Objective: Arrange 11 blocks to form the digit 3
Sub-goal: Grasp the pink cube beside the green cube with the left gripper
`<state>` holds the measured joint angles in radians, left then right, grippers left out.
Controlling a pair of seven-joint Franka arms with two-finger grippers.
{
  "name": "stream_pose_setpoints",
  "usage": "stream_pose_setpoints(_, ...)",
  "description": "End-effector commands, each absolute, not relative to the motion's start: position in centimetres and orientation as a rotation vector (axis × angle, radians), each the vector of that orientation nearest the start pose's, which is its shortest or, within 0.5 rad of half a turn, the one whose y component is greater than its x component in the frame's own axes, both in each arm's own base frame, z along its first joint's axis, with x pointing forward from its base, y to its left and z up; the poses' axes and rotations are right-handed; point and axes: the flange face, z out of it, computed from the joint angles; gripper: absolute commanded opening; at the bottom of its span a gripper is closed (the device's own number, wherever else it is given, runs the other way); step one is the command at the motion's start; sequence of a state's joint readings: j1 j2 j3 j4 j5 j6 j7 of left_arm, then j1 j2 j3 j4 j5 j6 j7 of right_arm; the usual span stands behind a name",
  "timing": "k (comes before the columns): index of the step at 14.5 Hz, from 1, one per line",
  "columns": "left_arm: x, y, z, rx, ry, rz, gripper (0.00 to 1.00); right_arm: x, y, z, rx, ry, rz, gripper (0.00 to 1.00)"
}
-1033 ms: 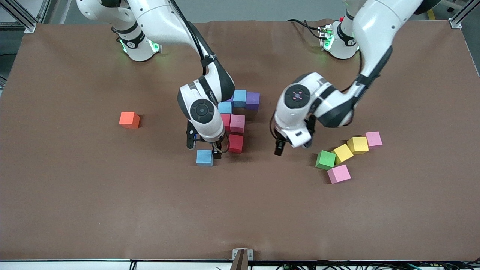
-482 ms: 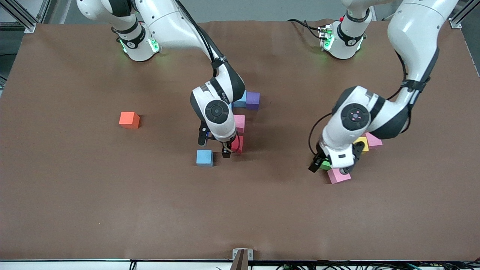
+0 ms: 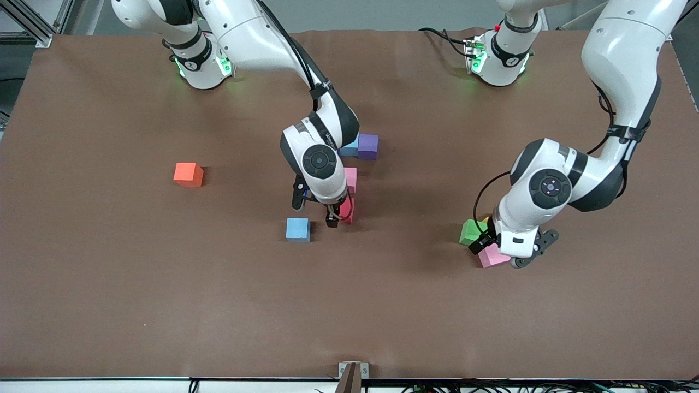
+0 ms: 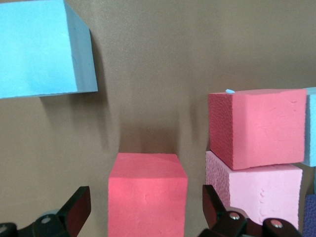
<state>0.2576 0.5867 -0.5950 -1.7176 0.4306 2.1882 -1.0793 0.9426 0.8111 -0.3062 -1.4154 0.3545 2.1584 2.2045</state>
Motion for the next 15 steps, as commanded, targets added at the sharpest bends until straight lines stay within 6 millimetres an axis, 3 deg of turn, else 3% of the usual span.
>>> stream_pose_setpoints(1,64.9,-15.4,28.5,-3.016,-0.696,-0.044,1.00,54.9,48.5,21.9,-2.066,2.346,0.125,0.98)
stream_pose_setpoints(4,65.3,-14.4,26.5,-2.998,-0.511,-0.082,1.00,54.7,48.8,21.1,-2.064,2.336,0.113,0.96)
stream_pose_setpoints(6,65.6,-14.7,25.8,-3.031,-0.478,-0.114,1.00,54.7,48.9,21.2,-2.067,2.332,0.113,0.86)
stream_pose_setpoints(7,65.8,-14.6,25.6,-3.046,-0.487,-0.134,1.00,54.8,49.0,21.5,-2.066,2.325,0.115,0.75)
stream_pose_setpoints(10,66.0,-14.4,24.9,-3.071,-0.436,-0.151,1.00,54.9,49.1,21.7,-2.082,2.303,0.113,0.29)
stream_pose_setpoints(11,66.2,-13.9,24.8,-3.077,-0.394,-0.154,1.00,55.1,49.1,22.1,-2.135,2.242,0.112,0.10)
stream_pose_setpoints(12,66.2,-13.6,24.8,-3.082,-0.347,-0.153,1.00,55.1,49.2,22.4,-2.257,2.110,0.105,0.05)
stream_pose_setpoints(15,66.3,-12.9,24.0,-3.088,-0.282,-0.136,1.00,55.4,49.0,23.1,-2.584,1.659,0.087,0.04)
